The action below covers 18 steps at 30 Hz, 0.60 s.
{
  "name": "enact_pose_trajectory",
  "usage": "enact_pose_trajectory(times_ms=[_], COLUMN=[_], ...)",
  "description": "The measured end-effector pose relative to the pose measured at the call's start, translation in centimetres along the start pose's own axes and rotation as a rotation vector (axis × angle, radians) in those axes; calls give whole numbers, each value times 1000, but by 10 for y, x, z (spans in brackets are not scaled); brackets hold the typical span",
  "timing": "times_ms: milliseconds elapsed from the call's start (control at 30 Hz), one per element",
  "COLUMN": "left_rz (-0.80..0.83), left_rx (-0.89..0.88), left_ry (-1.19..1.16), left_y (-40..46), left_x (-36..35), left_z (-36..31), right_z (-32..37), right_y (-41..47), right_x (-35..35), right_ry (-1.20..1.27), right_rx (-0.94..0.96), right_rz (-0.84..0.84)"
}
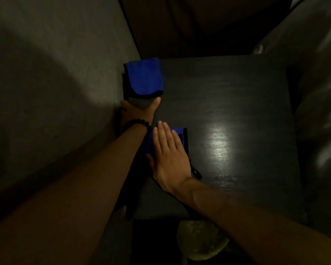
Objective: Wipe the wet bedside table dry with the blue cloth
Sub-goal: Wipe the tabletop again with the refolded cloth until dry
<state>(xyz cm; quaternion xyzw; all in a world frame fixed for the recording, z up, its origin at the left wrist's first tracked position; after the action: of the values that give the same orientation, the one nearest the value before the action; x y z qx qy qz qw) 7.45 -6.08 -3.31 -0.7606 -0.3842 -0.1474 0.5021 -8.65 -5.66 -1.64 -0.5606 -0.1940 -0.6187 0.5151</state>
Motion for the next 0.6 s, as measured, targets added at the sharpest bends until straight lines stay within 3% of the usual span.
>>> enact_pose_trajectory(times_ms=[300, 600], left_rz=[114, 145], left_rx=[-21, -33], left_ry=[-28, -72], left_y=[13, 11], left_x=[-3, -6], left_z=[-1, -2], right_z=[26, 72], right_y=[4, 5], right_x=[3, -11], right_ry=[15, -139], right_rx=[159, 376], right_rz=[0, 14])
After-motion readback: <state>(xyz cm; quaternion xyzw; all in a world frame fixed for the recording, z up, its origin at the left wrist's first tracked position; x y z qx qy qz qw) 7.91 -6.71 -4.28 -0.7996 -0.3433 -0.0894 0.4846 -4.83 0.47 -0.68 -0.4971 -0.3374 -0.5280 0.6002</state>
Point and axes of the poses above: each hand's wrist, its own y-axis towards the middle knuckle, its own x-axis out of the back of the hand, z = x × y, the point moved 10 cm from there along y, towards the middle knuckle, and after that the axes turned 10 degrees about z, right-handed, at the moved point
